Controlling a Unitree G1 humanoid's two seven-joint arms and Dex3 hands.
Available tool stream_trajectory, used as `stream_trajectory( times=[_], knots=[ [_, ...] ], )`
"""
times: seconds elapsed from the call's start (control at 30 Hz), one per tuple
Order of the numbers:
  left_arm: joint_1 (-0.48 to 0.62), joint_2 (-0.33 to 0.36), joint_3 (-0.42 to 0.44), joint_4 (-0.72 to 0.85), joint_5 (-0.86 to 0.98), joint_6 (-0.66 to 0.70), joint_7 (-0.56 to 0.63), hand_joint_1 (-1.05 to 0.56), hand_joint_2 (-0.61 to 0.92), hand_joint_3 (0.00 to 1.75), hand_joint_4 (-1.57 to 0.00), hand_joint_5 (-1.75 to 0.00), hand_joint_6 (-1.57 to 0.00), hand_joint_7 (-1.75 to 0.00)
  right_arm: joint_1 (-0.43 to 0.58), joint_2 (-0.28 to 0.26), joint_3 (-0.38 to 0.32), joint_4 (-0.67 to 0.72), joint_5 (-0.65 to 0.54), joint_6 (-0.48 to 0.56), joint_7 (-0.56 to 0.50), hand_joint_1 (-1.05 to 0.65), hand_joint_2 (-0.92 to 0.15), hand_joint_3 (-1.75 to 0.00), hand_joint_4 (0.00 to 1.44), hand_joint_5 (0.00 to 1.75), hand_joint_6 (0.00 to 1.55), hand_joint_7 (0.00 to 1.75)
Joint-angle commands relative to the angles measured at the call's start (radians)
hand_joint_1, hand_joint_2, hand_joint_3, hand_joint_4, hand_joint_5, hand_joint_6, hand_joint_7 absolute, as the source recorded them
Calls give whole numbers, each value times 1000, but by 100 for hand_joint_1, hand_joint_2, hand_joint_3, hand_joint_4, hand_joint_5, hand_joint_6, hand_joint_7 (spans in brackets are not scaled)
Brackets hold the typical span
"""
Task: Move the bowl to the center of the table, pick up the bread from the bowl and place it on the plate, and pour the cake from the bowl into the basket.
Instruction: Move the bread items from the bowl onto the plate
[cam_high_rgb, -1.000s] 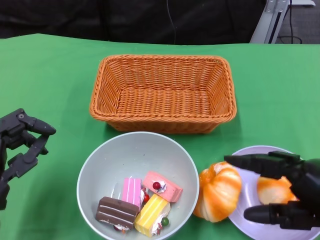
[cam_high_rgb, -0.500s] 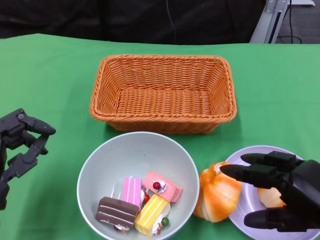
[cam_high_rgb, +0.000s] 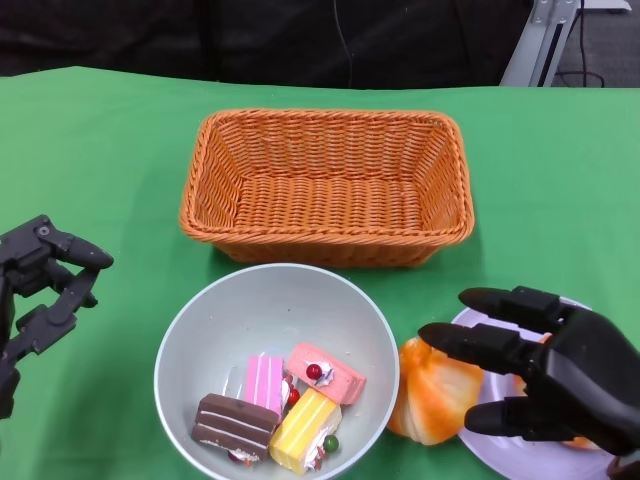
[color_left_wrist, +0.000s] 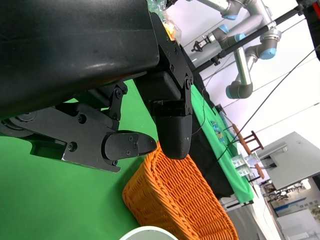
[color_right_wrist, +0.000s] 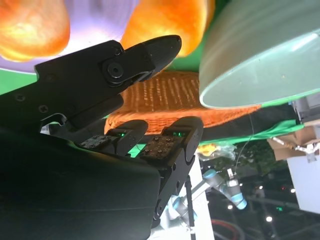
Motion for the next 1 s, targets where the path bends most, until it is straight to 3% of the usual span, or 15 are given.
stream_trajectory(
  times=[0.03,0.23,0.47,0.8,1.0],
  knots=[
    [16,16,3,-19,-11,4,-5,-7,92,43,-72,-151,-73,-117,-44,-31,35,67,-22,-21,-64,-65,-77,0,59,7,73,2],
    [16,16,5,-18,-13,-5,-4,-6,92,43,-72,-151,-73,-117,-108,-83,108,134,-58,-27,-63,-66,-77,0,60,5,75,1],
    [16,21,4,-17,-8,-4,-3,-5,92,43,-73,-151,-73,-117,-120,-130,136,123,-41,-15,-12,-70,-76,0,58,3,74,0],
    [21,17,3,-25,-9,0,-3,-6,92,43,-73,-150,-74,-118,-112,-110,187,133,-111,49,-124,-63,-71,0,64,4,77,1],
    [34,11,1,-54,-2,17,8,-8,92,42,-73,-149,-73,-117,-118,-90,229,154,-133,97,-187,-59,-77,-2,66,3,79,1]
  ],
)
